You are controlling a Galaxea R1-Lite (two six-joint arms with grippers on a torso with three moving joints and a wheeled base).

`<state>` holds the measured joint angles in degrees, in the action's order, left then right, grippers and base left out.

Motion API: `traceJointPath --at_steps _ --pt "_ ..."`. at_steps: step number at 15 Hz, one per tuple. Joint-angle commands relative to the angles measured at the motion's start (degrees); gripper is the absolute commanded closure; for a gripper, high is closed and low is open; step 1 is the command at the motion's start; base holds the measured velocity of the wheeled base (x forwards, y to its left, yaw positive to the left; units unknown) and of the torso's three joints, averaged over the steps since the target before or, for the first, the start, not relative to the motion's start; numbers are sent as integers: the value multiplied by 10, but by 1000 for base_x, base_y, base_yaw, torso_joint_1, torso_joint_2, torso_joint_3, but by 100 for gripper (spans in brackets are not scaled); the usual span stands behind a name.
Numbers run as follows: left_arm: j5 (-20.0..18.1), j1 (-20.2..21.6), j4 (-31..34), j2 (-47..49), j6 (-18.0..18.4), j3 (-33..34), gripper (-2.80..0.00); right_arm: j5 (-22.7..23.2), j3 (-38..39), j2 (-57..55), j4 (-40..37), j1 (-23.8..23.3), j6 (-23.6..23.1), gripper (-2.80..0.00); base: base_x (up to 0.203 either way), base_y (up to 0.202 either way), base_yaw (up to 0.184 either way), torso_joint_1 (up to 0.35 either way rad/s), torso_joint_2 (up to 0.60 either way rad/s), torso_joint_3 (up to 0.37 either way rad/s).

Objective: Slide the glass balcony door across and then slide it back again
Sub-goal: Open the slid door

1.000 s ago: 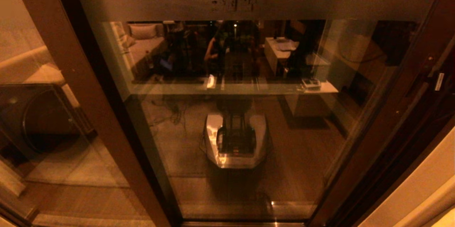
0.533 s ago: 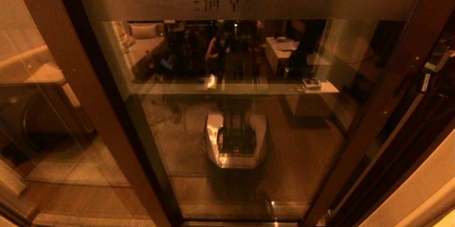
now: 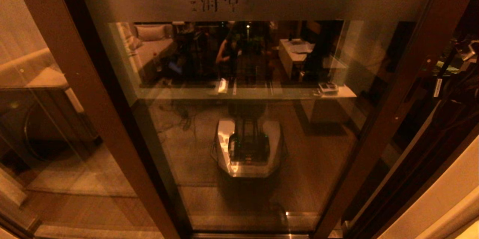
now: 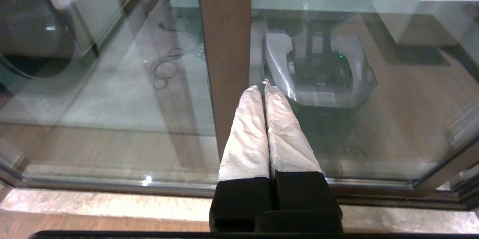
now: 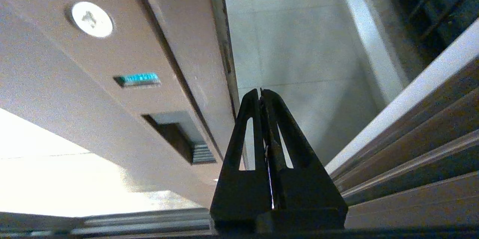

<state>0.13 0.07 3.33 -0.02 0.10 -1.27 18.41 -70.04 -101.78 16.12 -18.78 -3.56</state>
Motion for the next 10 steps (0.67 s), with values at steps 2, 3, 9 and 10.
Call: traceJointPath --at_steps 2,3,9,10 --pt "0 0 0 -1 0 -1 0 3 12 10 1 17 2 0 0 0 0 0 0 0" --pt "0 0 0 -1 0 0 0 2 14 11 1 19 2 0 0 0 0 0 0 0" --pt "0 0 0 -1 0 -1 0 2 15 14 1 38 12 0 0 0 0 0 0 0" --pt "0 0 0 -1 0 -1 0 1 15 15 1 41 14 0 0 0 0 0 0 0"
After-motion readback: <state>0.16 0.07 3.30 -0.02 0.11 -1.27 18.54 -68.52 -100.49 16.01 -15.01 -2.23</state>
